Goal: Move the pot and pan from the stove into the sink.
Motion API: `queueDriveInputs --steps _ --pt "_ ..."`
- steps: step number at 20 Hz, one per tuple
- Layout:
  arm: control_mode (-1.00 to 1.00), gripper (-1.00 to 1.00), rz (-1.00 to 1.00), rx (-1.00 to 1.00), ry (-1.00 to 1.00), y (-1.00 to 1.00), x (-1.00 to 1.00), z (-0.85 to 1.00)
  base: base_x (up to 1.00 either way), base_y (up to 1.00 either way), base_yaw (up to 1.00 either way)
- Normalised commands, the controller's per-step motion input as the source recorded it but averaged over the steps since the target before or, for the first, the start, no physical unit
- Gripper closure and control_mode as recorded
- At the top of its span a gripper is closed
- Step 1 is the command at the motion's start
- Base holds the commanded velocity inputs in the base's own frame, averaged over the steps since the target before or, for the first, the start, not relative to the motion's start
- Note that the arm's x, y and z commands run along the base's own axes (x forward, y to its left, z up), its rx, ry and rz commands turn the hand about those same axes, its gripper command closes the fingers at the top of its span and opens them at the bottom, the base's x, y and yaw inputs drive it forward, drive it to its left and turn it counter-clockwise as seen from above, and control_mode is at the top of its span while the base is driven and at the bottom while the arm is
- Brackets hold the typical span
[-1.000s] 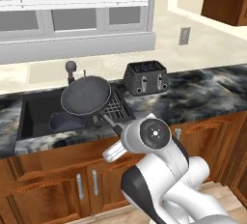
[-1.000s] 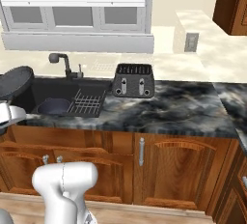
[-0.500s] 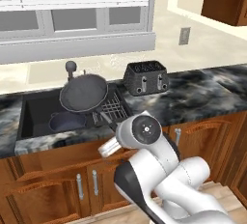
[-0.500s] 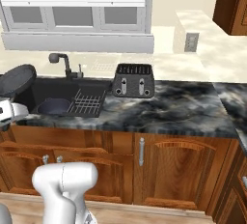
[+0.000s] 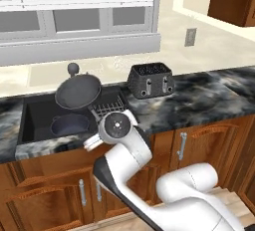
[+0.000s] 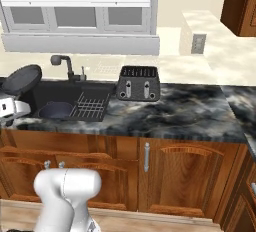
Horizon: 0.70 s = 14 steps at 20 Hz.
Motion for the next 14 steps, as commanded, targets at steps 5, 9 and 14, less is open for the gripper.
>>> queueDriveInputs --steps 5,9,14 --pt "-1.00 1.00 -0.06 -0.03 0.04 0.37 0.49 -0.10 0.00 0.00 0.00" --pt "-1.00 1.00 -0.01 0.00 0.09 0.14 0.36 -0.09 0.00 0.00 0.00" --pt "-1.00 1.00 0.00 0.00 0.13 0.08 0.32 -0.07 0.00 0.00 0.00"
